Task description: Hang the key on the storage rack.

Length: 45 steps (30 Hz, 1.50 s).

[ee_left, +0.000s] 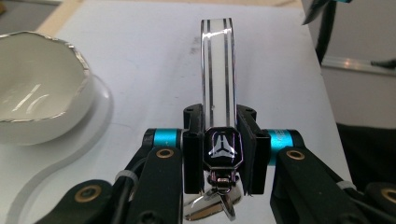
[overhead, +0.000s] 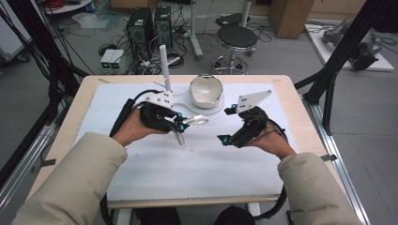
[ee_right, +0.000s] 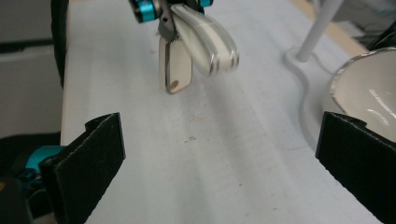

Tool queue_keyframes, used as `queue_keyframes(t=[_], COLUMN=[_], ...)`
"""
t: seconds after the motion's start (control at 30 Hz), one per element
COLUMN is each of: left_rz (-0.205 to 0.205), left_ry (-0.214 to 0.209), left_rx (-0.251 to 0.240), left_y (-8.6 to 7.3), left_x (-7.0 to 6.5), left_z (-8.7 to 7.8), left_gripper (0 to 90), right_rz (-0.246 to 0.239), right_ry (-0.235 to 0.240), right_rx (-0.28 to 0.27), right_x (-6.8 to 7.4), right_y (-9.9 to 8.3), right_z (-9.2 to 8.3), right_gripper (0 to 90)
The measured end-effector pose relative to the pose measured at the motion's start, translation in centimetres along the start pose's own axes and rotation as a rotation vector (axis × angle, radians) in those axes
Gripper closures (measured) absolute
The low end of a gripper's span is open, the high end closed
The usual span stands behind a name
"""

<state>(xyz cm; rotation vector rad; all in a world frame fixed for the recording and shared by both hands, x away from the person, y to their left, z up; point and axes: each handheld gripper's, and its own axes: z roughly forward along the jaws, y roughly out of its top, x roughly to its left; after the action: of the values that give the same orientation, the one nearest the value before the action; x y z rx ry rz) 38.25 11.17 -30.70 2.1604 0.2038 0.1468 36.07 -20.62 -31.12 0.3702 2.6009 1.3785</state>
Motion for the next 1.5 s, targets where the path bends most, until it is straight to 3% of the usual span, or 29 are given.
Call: queue_keyframes(t=[0.03, 0.07, 0.1, 0.17, 0.23, 0.27, 0.37, 0.47, 0.57, 0.67, 0.87, 1.03, 1.5], left_rz=[-0.007, -0.017, -0.042, -0.076, -0.105, -0.121, -0.156, -0.196, -0.236, -0.278, -0.353, -0.394, -0.483], left_ry=[0.009, 0.017, 0.027, 0.037, 0.057, 0.059, 0.083, 0.122, 0.139, 0.149, 0.160, 0.178, 0.215], left_rx=[-0.006, -0.020, -0.037, -0.069, -0.087, -0.100, -0.116, -0.132, -0.142, -0.155, -0.170, -0.174, -0.167], left_y=[-0.1, -0.2, -0.3, -0.5, -0.7, -0.9, -1.2, -1.8, -2.4, -3.0, -4.0, -4.7, -6.3], left_x=[0.3, 0.7, 1.2, 1.9, 2.7, 3.0, 4.2, 5.2, 6.3, 7.1, 8.7, 9.6, 11.3], left_z=[-0.4, -0.8, -1.3, -1.9, -2.6, -2.9, -3.7, -4.4, -4.9, -5.0, -5.0, -4.9, -4.9], left_gripper=[74.1, 74.1, 74.1, 74.1, 74.1, 74.1, 74.1, 74.1, 74.1, 74.1, 74.1, 74.1, 74.1], right_rz=[0.023, 0.023, 0.039, 0.063, 0.078, 0.078, 0.109, 0.143, 0.148, 0.164, 0.164, 0.197, 0.209], right_ry=[-0.012, -0.012, -0.063, -0.101, -0.168, -0.168, -0.236, -0.288, -0.301, -0.355, -0.413, -0.428, -0.437], right_rx=[-0.048, -0.048, -0.102, -0.156, -0.197, -0.197, -0.294, -0.351, -0.359, -0.380, -0.414, -0.439, -0.468], right_x=[0.2, 0.2, 0.7, 1.0, 1.3, 1.3, 1.7, 2.2, 2.4, 2.6, 2.7, 2.9, 2.8], right_y=[-1.1, -1.1, -2.8, -4.3, -6.0, -6.0, -8.5, -11.1, -12.2, -13.8, -15.2, -16.3, -17.5], right_z=[-0.9, -0.9, -2.1, -3.0, -3.8, -3.8, -4.9, -5.5, -5.5, -5.4, -5.0, -4.6, -3.5], right_gripper=[0.5, 0.5, 0.5, 0.5, 0.5, 0.5, 0.5, 0.5, 0.5, 0.5, 0.5, 0.5, 0.5])
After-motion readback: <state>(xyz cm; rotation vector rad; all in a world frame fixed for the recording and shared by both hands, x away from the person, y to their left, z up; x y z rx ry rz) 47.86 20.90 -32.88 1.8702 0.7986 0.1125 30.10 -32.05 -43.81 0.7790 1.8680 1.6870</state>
